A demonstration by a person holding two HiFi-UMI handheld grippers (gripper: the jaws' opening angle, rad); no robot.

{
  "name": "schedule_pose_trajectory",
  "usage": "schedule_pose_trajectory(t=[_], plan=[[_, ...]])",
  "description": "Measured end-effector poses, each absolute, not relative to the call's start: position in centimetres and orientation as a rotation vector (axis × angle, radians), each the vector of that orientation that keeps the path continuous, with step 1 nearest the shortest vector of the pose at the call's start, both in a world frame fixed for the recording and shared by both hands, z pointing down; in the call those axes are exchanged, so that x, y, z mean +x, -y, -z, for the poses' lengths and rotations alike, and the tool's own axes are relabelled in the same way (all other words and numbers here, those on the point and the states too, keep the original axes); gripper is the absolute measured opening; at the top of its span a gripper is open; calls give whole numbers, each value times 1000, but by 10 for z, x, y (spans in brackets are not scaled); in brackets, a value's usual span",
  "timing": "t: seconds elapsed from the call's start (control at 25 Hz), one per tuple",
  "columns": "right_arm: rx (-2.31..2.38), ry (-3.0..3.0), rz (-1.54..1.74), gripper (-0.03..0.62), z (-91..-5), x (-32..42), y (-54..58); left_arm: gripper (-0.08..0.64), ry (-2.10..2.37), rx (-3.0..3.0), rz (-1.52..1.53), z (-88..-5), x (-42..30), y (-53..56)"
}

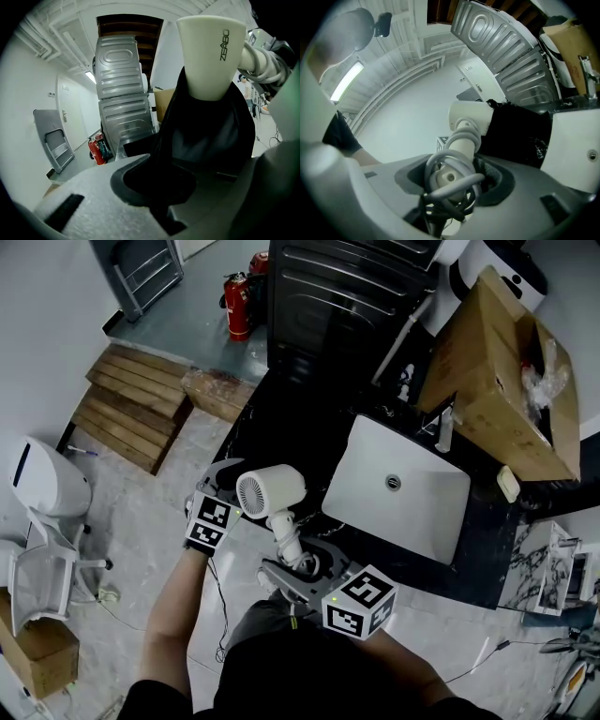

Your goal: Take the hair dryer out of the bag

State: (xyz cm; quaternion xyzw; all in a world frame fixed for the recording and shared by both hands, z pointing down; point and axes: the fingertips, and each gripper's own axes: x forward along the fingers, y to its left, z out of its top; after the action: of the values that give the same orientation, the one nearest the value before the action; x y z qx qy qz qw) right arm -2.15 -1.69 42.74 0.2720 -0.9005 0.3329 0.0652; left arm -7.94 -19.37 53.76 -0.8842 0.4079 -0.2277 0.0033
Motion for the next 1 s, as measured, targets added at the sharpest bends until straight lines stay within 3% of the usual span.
schedule_pose_trajectory(t=[0.88, 0.92, 1.0], plan=[[687, 2872, -895, 256, -388, -30, 14, 27, -1203, -2780, 856, -551, -79, 206], [710, 2864, -895, 256, -389, -27, 17, 32, -1178, -2802, 859, -554, -78, 202], [759, 2841, -888, 256, -394, -19, 24, 127, -1125, -2858, 857, -559, -76, 192]])
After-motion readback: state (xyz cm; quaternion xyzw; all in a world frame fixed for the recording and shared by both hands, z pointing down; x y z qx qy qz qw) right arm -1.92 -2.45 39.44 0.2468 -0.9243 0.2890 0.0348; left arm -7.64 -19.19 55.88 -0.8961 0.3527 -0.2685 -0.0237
